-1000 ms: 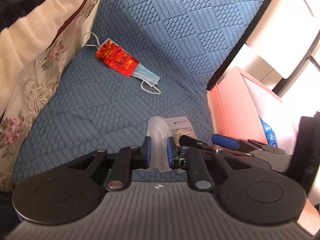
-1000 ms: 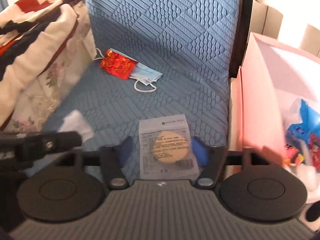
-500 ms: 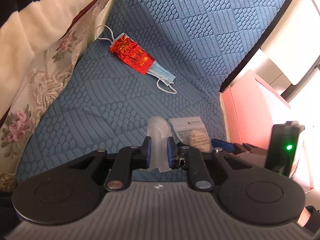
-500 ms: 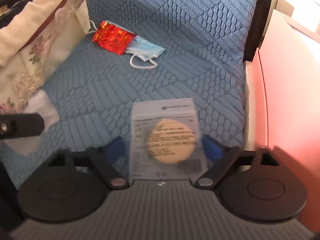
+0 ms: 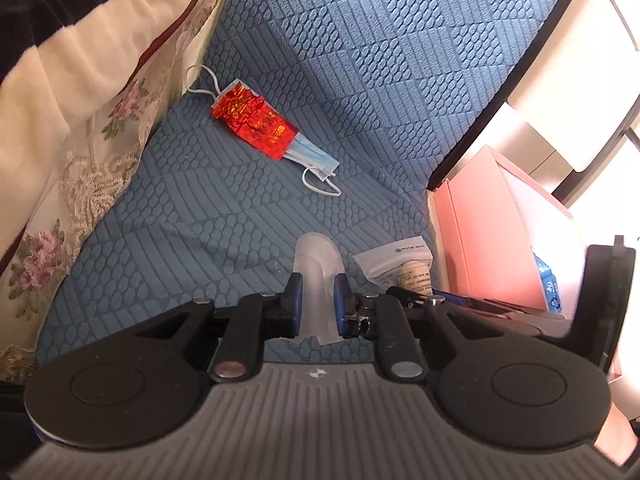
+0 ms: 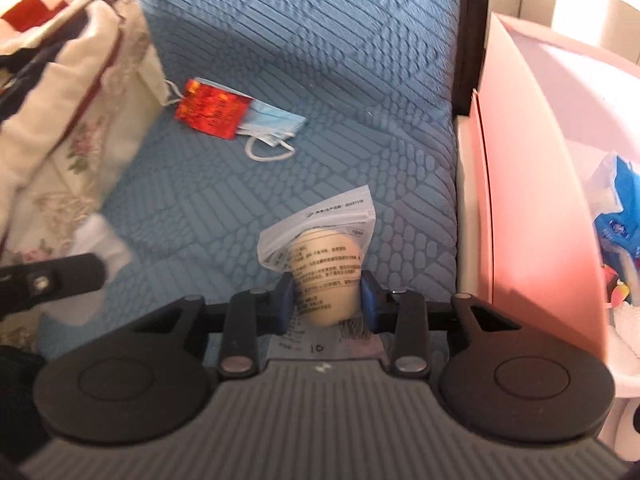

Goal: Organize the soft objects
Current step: 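Lift the clear piece with the left tool while the right tool lifts the white packet, then carry the clear piece with the left tool while the right tool carries the white packet over the box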

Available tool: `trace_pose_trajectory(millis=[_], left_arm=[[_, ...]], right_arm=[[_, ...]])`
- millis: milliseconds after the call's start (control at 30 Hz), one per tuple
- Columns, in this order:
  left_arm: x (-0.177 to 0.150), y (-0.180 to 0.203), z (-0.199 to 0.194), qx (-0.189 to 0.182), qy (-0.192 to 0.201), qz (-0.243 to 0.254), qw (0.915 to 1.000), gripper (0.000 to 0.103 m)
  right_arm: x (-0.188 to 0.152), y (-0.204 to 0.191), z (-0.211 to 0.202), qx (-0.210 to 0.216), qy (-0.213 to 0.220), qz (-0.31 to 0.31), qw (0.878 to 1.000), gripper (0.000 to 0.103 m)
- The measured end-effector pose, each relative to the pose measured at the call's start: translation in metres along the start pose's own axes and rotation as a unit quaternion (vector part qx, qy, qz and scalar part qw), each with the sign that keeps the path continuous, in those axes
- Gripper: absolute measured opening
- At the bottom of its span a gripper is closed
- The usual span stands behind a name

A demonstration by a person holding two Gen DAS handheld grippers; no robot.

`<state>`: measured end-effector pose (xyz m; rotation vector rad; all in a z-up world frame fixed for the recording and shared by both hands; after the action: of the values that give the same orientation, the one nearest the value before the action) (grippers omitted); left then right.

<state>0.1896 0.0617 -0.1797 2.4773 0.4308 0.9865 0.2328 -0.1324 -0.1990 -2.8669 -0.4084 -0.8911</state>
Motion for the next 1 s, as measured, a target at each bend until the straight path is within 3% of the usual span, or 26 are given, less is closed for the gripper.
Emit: trace_pose_trajectory(millis=[367,567,1000], left_arm=[[0.014,0.040,-0.025,-0.032,0.024,0.010,0.9992,0.019],[0.029,0.088,-0.031,-0.069,0.039,0.044,0.9959,0.019],[0.040,0.195,-0.015,-0.146,0.038,0.088,0.9846,0.019]], right_arm=[[0.026,0.012,-0.087,0.034,0.067,0.014,0.997,0.038],[0.043,0.040,-0.136,0.022,0.114,0.032,0.993,0.038],[0.045,0.128,-0.198,-0.053,0.160,0.078,0.983,0.038]])
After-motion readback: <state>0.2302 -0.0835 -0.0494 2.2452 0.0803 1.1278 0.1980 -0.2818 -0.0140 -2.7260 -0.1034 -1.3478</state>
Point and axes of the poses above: each gripper's, at about its wrist camera, not at the fingertips, and z roughly the way its jaws point, y to its right, x to its top, the point moved 1 cm from there along z, roughly the way its jaws point, and after that the axes turned 8 degrees about -x, right-handed, at the moved point
